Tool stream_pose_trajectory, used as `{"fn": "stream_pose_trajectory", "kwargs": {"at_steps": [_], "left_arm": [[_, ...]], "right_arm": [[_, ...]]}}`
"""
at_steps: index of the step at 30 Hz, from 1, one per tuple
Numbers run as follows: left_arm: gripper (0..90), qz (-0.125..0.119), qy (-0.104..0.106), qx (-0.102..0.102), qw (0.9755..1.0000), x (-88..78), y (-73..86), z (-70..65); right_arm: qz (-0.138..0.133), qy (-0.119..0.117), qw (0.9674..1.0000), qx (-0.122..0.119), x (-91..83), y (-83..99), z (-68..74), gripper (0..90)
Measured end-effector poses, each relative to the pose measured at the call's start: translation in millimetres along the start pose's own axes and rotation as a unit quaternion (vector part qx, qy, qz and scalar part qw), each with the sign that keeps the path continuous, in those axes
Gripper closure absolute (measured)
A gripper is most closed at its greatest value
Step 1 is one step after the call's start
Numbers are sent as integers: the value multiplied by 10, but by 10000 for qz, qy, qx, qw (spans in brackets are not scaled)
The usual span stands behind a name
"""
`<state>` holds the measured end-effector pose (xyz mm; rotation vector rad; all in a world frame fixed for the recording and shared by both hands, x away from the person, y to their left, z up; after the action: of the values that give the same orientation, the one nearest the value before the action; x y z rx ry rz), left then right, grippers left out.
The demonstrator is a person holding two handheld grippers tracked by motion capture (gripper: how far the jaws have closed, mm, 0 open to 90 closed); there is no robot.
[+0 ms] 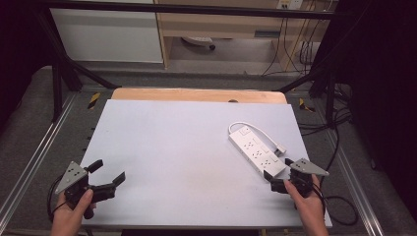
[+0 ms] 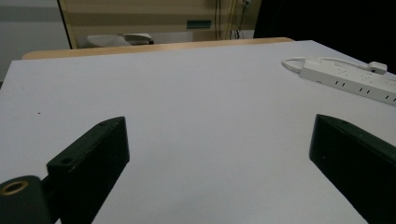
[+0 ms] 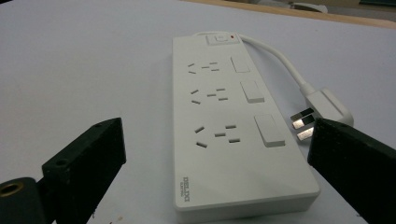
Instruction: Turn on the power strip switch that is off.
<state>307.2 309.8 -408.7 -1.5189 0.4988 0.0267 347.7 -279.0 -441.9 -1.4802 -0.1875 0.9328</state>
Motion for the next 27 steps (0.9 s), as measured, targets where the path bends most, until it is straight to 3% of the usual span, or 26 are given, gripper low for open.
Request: {"fn": "stream_pose_trajectory", "kwargs": {"at_steps": [18,27], "left_arm": [[49,57,3,106,9999,16,9,-15],[50,69,11,78,9999,22,13,-16]], "right_arm": [[-48,-21,9994,337,-155,-83,63,28],[-163,-2,9993,325,-194,-153,99,26]]}}
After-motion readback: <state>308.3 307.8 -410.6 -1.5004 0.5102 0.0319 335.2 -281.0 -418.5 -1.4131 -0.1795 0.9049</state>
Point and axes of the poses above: each handheld gripper's, and its own axes: x roughly forward along the jaws, y roughly out of its underside, z roughly to its left, the point moved 1 cm from there along x, roughly forward along the jaws, and after that the axes turned 13 degrees about -y, right-handed, at the moved point
